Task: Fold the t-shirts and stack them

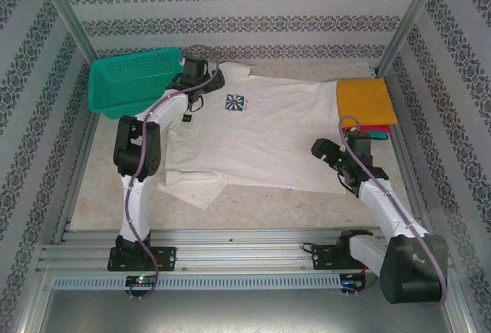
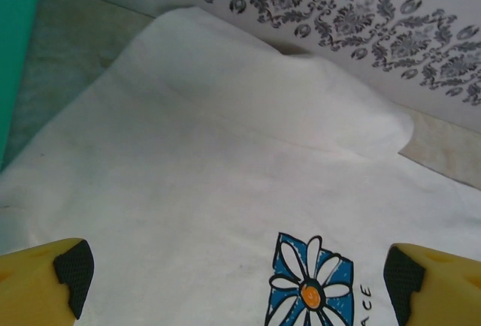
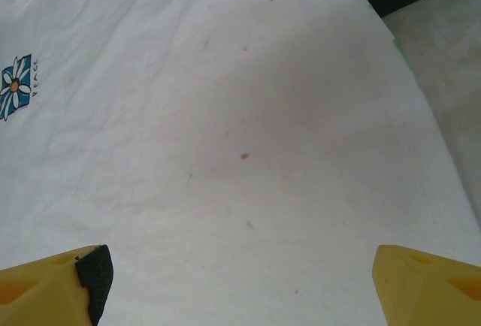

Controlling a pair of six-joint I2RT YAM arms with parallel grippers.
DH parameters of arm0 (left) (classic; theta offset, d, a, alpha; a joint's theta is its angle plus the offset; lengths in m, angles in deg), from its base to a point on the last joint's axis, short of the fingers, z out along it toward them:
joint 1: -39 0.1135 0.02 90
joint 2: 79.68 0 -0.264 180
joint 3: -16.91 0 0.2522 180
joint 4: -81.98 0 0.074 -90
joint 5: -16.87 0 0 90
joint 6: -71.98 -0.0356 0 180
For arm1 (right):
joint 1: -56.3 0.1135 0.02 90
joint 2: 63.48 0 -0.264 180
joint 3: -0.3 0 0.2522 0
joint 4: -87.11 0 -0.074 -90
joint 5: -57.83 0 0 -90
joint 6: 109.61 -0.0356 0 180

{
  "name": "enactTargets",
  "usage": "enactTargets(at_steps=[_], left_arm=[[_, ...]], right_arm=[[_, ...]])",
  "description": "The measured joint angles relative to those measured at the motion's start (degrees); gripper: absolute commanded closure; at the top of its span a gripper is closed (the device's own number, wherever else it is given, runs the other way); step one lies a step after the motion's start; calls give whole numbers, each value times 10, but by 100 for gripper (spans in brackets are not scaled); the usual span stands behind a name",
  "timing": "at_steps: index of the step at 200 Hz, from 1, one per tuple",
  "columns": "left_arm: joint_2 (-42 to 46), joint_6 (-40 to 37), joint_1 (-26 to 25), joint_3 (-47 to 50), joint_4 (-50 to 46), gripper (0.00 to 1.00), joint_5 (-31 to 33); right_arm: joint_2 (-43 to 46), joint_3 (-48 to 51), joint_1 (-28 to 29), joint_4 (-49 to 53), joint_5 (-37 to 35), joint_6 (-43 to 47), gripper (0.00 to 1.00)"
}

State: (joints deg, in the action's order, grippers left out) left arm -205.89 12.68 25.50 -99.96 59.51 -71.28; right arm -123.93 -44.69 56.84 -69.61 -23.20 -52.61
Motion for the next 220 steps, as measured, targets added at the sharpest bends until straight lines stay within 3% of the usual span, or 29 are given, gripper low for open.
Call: enactTargets(at_steps=[139,193,220], left_arm=[[60,52,28,105,3,0,63],[84,58,31,133,6,0,56],[113,57,27,173,12,0,39]], right_arm=[[23,19,0,-3,9,-2,11],[30,19,0,-3,9,0,11],[-12,-5,1,8,8,25,11]])
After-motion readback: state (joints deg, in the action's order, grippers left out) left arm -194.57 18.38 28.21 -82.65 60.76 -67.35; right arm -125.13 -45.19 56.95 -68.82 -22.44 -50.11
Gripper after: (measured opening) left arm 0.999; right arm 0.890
